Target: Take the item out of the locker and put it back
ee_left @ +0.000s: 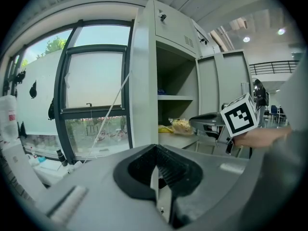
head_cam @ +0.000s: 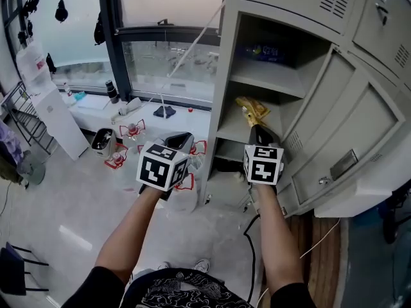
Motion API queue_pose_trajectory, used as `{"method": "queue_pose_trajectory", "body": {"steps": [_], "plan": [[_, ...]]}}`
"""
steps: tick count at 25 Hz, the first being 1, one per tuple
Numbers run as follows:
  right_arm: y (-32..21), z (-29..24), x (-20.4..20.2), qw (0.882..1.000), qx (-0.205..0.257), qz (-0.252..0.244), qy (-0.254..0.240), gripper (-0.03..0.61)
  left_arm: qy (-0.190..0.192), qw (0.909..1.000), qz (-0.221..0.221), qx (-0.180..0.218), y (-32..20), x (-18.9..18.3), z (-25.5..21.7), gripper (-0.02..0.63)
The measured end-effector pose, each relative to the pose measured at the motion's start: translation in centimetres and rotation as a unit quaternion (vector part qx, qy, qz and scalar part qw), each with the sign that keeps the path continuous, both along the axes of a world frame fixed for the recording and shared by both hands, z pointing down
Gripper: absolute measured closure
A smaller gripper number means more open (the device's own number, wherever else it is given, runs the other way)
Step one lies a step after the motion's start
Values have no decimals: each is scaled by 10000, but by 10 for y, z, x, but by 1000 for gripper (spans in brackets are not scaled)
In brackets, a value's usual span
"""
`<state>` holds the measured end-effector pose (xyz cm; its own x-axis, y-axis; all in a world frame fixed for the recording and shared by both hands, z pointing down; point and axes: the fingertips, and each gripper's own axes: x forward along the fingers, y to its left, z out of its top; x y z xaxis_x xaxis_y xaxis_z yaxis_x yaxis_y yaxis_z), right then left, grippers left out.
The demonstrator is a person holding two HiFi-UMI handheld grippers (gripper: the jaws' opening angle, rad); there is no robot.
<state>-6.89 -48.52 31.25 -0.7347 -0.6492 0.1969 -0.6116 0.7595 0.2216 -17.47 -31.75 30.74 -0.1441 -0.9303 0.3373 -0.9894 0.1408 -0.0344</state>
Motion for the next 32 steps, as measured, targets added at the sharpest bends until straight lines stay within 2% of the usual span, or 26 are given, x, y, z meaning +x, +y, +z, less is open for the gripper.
{"method": "queue_pose_trajectory", "body": {"steps": [13,32], "plan": [[56,-28,35,9978,316,579,56,552,147,9971,717,201,23,9,-3,612],[161,-40,55,9919,571,1125,129,552,370,9885,1429,316,85,12,7,612]]}}
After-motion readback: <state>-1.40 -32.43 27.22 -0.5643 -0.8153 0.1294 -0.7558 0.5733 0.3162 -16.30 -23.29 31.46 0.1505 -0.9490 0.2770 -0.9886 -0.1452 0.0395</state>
